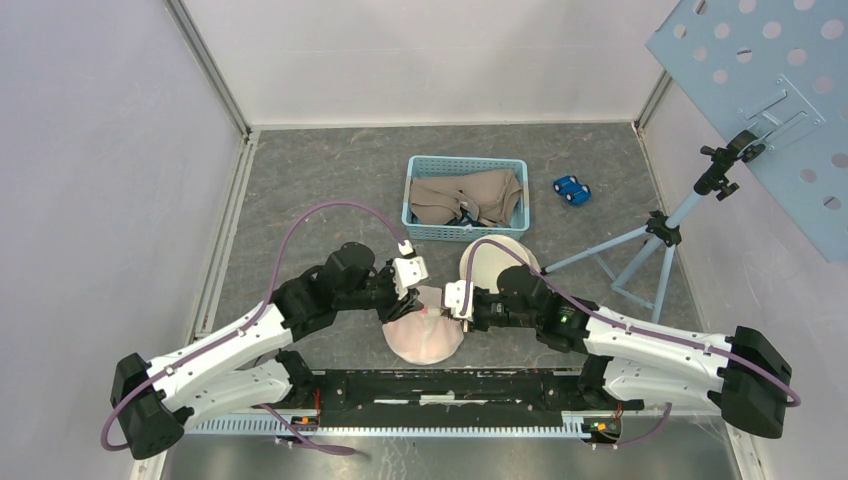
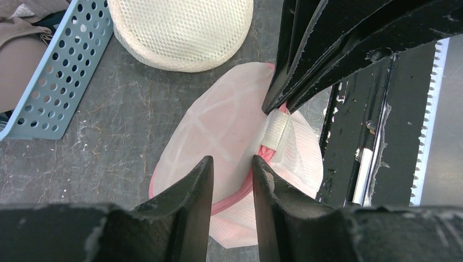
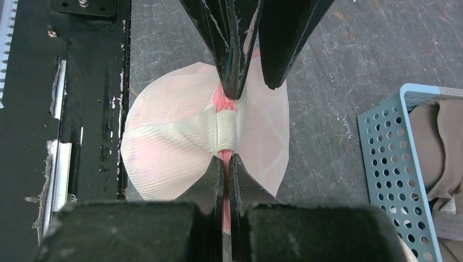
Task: Unzip the laundry bag and remove the bra
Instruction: Adjust the laundry bag at the center of the board, then unzip the laundry bag at the center of the board.
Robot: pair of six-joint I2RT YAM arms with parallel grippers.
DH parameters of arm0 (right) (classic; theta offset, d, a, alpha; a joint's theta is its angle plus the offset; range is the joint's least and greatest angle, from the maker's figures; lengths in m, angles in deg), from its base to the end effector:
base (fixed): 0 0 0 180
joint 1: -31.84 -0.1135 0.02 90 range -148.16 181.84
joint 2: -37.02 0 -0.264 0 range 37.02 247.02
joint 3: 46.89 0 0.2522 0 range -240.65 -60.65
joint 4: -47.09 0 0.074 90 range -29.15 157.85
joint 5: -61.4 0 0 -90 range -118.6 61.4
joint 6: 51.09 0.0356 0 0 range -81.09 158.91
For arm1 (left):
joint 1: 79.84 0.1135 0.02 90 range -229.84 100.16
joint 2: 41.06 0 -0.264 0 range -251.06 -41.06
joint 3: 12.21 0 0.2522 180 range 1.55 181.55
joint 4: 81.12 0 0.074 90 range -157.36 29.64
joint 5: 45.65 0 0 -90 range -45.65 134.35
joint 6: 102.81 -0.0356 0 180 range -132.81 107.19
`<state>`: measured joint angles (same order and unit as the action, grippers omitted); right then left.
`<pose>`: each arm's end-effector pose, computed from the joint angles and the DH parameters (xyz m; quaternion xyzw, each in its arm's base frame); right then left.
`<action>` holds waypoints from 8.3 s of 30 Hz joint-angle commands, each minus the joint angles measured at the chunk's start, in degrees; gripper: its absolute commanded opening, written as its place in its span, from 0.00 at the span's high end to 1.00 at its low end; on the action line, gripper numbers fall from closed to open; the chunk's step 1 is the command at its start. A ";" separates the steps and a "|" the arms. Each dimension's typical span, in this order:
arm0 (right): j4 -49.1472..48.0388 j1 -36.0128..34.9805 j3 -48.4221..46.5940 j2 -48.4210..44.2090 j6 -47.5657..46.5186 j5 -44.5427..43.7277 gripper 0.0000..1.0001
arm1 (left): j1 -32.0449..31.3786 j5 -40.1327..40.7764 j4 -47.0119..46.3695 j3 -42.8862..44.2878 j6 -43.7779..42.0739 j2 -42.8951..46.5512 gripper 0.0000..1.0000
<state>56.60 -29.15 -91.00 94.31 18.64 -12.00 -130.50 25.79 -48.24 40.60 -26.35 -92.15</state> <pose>0.0991 0.1996 0.2364 -0.5971 0.5730 0.3034 0.4723 0.1171 -0.1607 0.2707 0.5239 0.6861 -0.2875 0.4149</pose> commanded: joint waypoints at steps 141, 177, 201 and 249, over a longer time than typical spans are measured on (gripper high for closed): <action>-3.77 -0.05 -4.68 -2.94 -1.62 6.74 0.66 | -0.08 -4.43 9.56 5.60 -7.11 6.56 0.86; -12.02 -0.09 -2.70 -1.56 3.31 3.00 1.00 | 2.55 -0.72 -4.89 1.66 11.96 10.55 0.52; -11.44 -0.01 -2.35 -2.58 3.49 1.54 1.00 | 5.30 -4.67 -2.92 3.58 18.03 6.48 0.53; -13.17 -0.06 -0.94 -2.58 5.07 -1.84 1.00 | 4.85 -1.44 -2.88 2.39 25.58 6.03 0.68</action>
<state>45.60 -29.17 -91.87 92.96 23.66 -13.62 -125.82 23.34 -53.23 42.43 -2.73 -85.70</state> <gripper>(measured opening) 0.024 0.306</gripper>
